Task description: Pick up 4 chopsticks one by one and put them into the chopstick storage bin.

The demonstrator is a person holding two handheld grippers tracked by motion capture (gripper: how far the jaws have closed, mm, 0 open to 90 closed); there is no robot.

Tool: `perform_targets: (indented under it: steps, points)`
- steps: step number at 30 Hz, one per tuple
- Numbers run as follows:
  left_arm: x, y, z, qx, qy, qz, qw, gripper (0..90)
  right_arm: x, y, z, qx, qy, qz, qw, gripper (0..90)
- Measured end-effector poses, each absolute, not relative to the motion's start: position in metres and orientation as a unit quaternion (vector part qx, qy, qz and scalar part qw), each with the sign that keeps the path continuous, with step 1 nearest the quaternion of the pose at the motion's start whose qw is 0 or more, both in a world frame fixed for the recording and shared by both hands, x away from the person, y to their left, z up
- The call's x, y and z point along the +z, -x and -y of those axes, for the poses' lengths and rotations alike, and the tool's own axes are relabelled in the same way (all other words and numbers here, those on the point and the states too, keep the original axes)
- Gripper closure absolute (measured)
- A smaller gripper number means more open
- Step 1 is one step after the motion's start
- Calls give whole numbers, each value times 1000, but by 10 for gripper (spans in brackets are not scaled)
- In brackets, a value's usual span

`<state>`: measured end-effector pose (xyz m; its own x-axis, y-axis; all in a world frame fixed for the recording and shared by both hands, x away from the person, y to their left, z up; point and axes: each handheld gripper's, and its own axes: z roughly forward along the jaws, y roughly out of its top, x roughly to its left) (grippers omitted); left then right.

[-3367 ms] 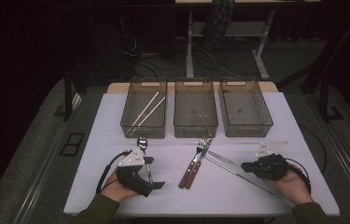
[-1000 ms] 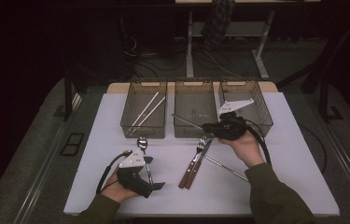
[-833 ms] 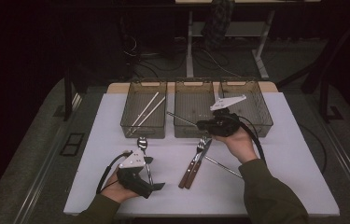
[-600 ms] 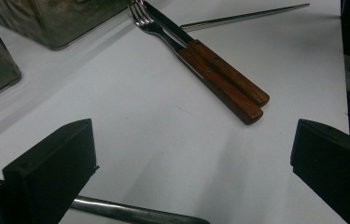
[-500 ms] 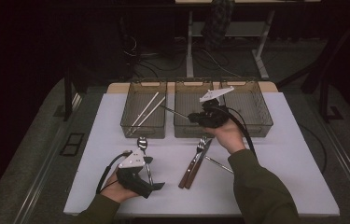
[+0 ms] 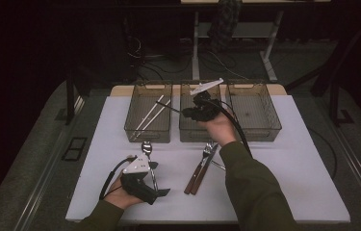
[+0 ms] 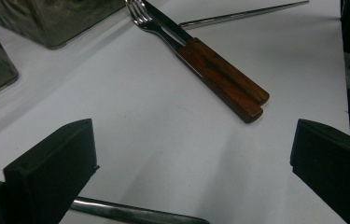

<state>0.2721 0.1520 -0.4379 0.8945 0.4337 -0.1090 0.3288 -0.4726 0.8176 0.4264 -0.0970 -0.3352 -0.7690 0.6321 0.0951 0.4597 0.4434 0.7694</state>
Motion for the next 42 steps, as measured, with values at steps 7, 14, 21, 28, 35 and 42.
perform_targets:
  steps: [7, 14, 21, 28, 35, 42]
  points:
    - [-438, -272, -152, 58, -858, -219, 460, 0, -337, -446, 74, 406, -332, -845, 105, 855]
    - [-438, -273, -152, 57, -857, -219, 463, 0, -341, -467, 55, 403, -349, -840, 106, 855]
    - [-438, -273, -153, 56, -855, -221, 466, 0, -345, -482, 33, 392, -358, -840, 109, 855]
    - [-438, -273, -153, 53, -855, -218, 468, 0, -352, -496, 9, 373, -372, -842, 116, 854]
    - [-437, -273, -154, 50, -853, -217, 472, 0, -359, -506, -12, 362, -379, -843, 118, 854]
    - [-437, -273, -154, 48, -854, -213, 471, 0, -365, -509, -28, 354, -387, -843, 120, 854]
